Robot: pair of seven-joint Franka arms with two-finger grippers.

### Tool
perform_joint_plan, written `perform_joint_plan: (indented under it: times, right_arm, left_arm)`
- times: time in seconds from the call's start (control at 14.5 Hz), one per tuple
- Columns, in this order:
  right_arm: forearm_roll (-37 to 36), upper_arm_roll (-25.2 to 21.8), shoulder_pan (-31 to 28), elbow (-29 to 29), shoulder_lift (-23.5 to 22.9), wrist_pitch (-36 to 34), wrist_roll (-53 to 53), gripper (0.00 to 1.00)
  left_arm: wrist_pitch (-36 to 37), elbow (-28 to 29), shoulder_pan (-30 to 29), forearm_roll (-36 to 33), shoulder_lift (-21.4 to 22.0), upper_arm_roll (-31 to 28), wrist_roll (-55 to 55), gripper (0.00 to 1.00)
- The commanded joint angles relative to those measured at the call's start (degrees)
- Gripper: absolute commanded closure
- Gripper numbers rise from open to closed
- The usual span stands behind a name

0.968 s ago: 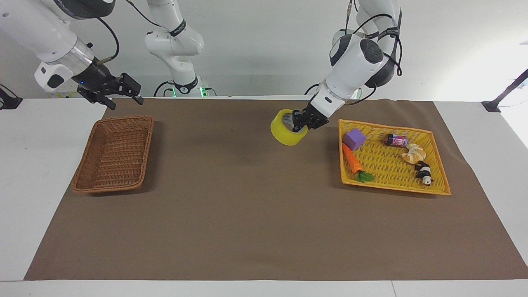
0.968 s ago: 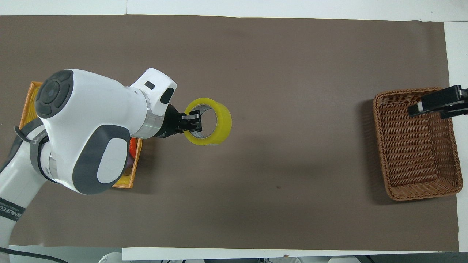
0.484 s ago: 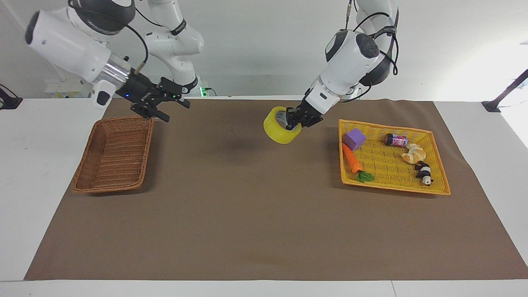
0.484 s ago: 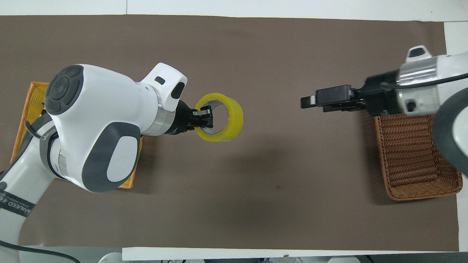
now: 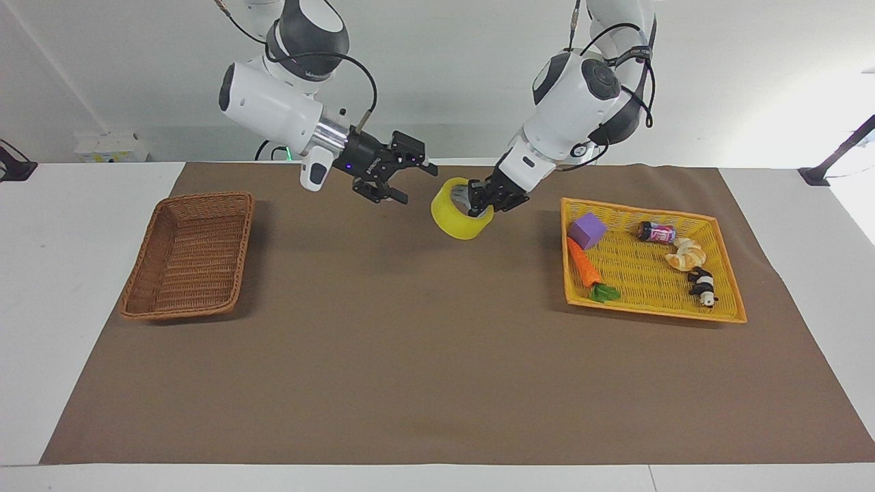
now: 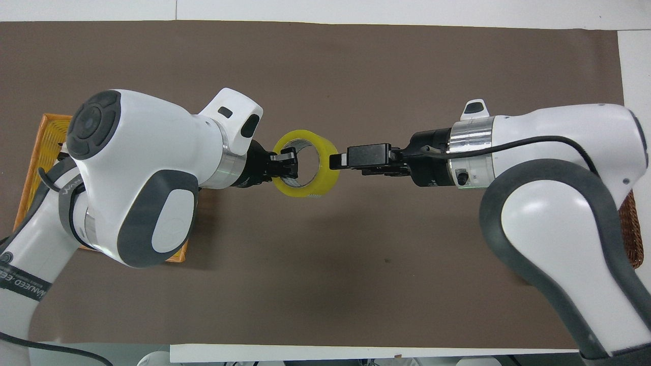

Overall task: Move tape to another basket
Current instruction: 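Reach the right gripper to the tape held by the left gripper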

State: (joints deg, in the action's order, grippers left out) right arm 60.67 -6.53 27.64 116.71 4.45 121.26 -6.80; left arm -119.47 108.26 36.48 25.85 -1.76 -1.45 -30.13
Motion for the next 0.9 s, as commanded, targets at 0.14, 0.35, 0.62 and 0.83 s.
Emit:
perform_joint_plan:
  times: [0.14, 0.35, 0.62, 0.83]
  right_arm:
    - [2.7, -0.3, 2.2, 1.8, -1.2, 2.4, -1.6, 0.01]
    - [6.0, -0.3, 2.2, 2.5, -1.2, 2.4, -1.1, 0.01]
    - [6.3, -0.4, 2.2, 2.6, -1.2, 2.8, 1.1, 0.01]
    - [6.2, -0.3, 2.3, 2.6, -1.3, 4.5, 0.9, 0.06]
  left_arm:
    - [0.4, -1.0, 0.9, 0.8, -0.3, -0.9, -0.8, 1.00]
    - [0.6, -1.0, 0.9, 0.8, -0.3, -0.9, -0.9, 1.00]
    - [0.7, -0.5, 0.9, 0.8, -0.1, -0.9, -0.8, 1.00]
    - [0.9, -0.2, 0.7, 0.7, 0.1, -0.9, -0.8, 1.00]
